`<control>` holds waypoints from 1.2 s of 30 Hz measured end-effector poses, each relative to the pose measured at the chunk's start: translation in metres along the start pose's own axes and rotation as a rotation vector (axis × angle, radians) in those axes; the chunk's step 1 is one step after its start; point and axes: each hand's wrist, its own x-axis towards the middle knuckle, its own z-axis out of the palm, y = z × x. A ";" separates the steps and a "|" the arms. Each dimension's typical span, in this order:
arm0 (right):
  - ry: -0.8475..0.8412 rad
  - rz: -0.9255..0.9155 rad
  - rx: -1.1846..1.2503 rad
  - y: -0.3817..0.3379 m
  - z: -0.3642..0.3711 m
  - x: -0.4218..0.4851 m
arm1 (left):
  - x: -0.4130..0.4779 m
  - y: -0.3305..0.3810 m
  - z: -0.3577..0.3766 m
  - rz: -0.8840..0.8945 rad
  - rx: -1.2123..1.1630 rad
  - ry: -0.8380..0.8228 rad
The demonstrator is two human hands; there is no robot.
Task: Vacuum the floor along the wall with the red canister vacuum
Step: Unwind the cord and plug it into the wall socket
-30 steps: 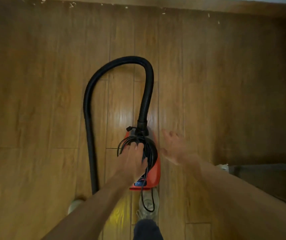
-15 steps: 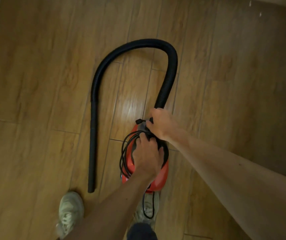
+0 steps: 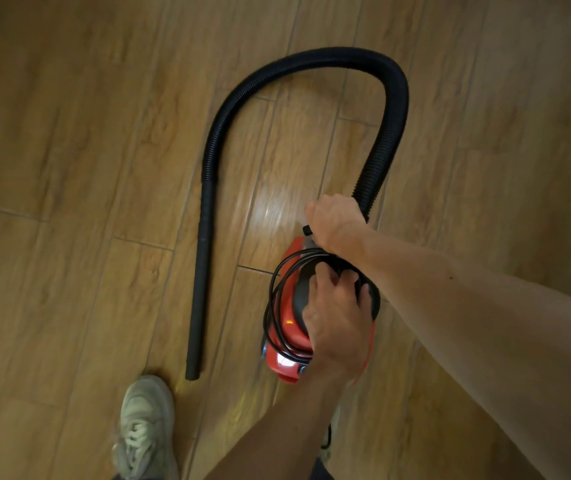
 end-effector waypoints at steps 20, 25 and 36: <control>0.175 0.328 0.983 0.030 -0.031 -0.028 | -0.015 0.003 -0.015 0.046 0.036 0.011; 0.266 0.542 1.455 0.066 -0.043 -0.064 | -0.029 0.001 -0.026 0.155 0.062 0.019; 0.356 0.791 1.594 0.073 -0.039 -0.157 | -0.083 -0.007 -0.071 0.219 -0.130 -0.209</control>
